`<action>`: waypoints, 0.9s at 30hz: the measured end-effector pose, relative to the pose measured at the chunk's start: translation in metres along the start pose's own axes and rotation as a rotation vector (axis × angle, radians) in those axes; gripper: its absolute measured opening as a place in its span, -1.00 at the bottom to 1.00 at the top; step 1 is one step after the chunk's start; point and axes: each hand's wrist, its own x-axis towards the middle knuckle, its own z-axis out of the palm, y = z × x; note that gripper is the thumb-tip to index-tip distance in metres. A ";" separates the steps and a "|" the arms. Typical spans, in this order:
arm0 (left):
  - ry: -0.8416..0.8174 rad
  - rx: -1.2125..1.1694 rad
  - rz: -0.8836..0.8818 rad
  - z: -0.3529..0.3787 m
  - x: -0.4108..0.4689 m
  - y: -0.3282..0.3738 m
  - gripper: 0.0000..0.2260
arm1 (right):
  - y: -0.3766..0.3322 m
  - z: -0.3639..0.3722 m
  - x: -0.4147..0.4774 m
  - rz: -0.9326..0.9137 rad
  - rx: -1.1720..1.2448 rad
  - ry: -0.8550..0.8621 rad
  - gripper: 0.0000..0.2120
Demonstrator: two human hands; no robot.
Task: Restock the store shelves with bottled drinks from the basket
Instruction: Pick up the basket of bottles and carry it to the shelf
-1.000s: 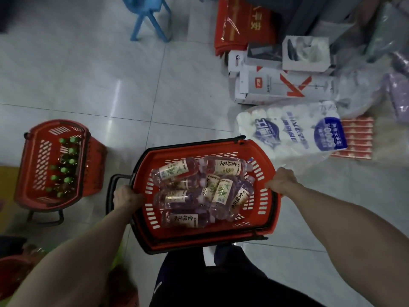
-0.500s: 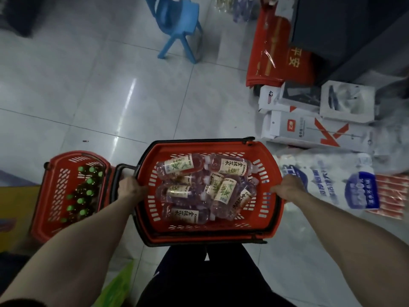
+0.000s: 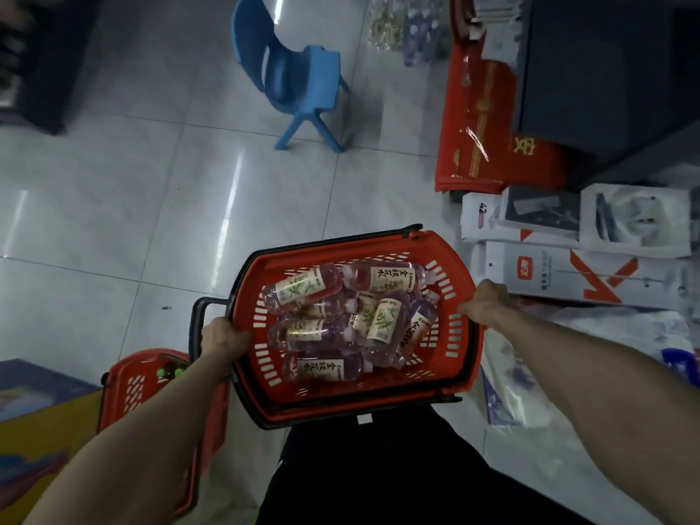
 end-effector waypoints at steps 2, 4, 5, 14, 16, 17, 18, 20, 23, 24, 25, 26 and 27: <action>-0.006 -0.010 0.009 -0.019 0.027 0.021 -0.70 | -0.029 -0.013 0.016 0.010 -0.002 0.013 -0.66; -0.015 0.004 0.020 -0.036 0.054 0.044 -0.71 | -0.055 -0.022 0.031 0.032 0.013 0.025 -0.71; -0.017 0.007 0.029 -0.044 0.068 0.056 -0.71 | -0.067 -0.026 0.038 0.040 0.015 0.029 -0.75; -0.030 0.067 0.129 -0.143 0.180 0.191 -0.70 | -0.171 -0.099 0.102 0.096 0.131 0.016 -0.80; -0.027 0.076 0.142 -0.160 0.197 0.219 -0.70 | -0.187 -0.115 0.116 0.105 0.169 0.011 -0.79; -0.020 0.085 0.149 -0.166 0.206 0.232 -0.71 | -0.195 -0.123 0.126 0.105 0.183 0.017 -0.79; -0.019 0.089 0.154 -0.172 0.212 0.244 -0.71 | -0.203 -0.131 0.138 0.102 0.190 0.021 -0.79; -0.009 0.088 0.145 -0.182 0.226 0.271 -0.70 | -0.219 -0.149 0.159 0.101 0.199 0.016 -0.81; 0.001 0.097 0.141 -0.192 0.236 0.315 -0.71 | -0.243 -0.178 0.198 0.102 0.213 0.011 -0.82; 0.002 0.090 0.127 -0.193 0.241 0.329 -0.72 | -0.251 -0.188 0.213 0.097 0.220 0.002 -0.83; -0.002 0.083 0.117 -0.194 0.246 0.340 -0.73 | -0.260 -0.198 0.226 0.095 0.209 -0.007 -0.84; -0.015 0.081 0.099 -0.195 0.250 0.349 -0.72 | -0.269 -0.209 0.236 0.089 0.185 -0.014 -0.86; -0.031 0.080 0.075 -0.197 0.254 0.358 -0.70 | -0.277 -0.219 0.245 0.090 0.166 -0.014 -0.86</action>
